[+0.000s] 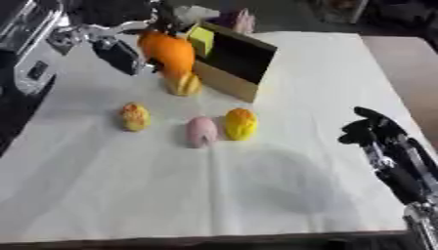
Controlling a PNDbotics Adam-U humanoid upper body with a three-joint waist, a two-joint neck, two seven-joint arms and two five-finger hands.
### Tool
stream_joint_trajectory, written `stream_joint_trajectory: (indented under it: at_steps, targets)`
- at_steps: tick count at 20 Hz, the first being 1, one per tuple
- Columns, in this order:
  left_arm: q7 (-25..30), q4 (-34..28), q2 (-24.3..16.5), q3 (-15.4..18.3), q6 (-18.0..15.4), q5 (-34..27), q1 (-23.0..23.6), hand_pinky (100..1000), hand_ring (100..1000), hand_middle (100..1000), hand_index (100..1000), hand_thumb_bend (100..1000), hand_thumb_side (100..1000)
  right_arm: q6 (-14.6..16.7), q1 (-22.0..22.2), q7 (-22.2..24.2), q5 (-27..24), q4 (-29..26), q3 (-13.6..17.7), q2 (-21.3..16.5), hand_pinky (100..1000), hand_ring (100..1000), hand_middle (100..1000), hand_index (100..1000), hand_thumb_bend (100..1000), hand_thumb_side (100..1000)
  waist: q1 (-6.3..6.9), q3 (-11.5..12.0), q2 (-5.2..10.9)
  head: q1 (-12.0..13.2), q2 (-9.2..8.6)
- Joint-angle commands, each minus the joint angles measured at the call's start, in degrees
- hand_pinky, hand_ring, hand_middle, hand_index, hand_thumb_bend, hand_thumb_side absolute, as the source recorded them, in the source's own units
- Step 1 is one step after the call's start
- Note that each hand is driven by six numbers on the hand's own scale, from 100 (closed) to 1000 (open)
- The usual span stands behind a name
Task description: Pick up objects on the table and place them in the box.
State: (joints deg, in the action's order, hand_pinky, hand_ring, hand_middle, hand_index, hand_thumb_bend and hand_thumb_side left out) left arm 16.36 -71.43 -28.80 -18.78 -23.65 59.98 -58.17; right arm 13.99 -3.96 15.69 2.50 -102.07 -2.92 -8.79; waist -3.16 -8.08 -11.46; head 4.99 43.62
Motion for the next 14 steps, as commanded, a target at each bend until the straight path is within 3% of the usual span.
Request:
stream_joint_trajectory:
  at_steps: [1,6,14]
  targets:
    - [-6.2,6.37,3.11,2.87,0.76,5.3,-3.21,762,680,573,715,277,218,0.16,-1.12,0.94,-1.01,-0.75,-0.68,-0.76,693,629,635,890,100,569,0.24,-0.93,0.42,1.81,-1.42]
    - [-13.84,10.58,5.73,3.49,1.6,10.57,-4.24,760,680,585,724,299,209,0.04,-1.87,1.87,-1.52,-0.86,-1.35,-0.49,693,629,634,889,100,570,0.42,-2.71,-0.35,3.54,-2.42]
    - [-18.76,11.5,8.09,2.46,5.04,14.57,-3.12,757,710,690,822,373,225,-0.11,-2.33,2.35,-1.87,-1.06,-1.64,-0.01,693,629,634,888,100,573,0.74,-4.34,-0.84,4.73,-3.19]
